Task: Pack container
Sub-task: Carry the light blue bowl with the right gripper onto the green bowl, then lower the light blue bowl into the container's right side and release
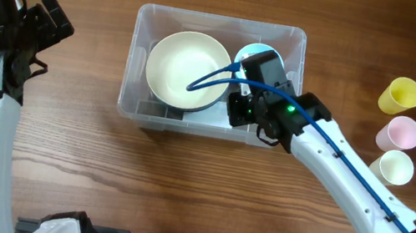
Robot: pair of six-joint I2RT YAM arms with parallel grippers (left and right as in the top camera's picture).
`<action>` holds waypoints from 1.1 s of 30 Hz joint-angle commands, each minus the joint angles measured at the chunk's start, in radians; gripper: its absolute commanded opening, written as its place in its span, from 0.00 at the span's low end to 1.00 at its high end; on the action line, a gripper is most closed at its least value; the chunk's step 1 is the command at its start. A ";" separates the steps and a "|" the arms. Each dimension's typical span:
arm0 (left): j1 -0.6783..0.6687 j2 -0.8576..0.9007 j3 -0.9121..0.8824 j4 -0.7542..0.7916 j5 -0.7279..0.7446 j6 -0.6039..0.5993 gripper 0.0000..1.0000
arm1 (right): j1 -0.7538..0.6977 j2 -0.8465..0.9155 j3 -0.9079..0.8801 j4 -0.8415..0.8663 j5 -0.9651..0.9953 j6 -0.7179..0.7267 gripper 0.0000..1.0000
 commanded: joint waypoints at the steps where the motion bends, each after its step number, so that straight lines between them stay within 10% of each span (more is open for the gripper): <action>1: 0.005 -0.005 0.011 -0.001 0.011 -0.009 1.00 | 0.023 0.017 -0.006 0.002 -0.027 -0.001 0.04; 33: 0.005 -0.005 0.011 -0.001 0.011 -0.009 1.00 | 0.152 0.017 -0.006 -0.046 -0.121 -0.134 0.04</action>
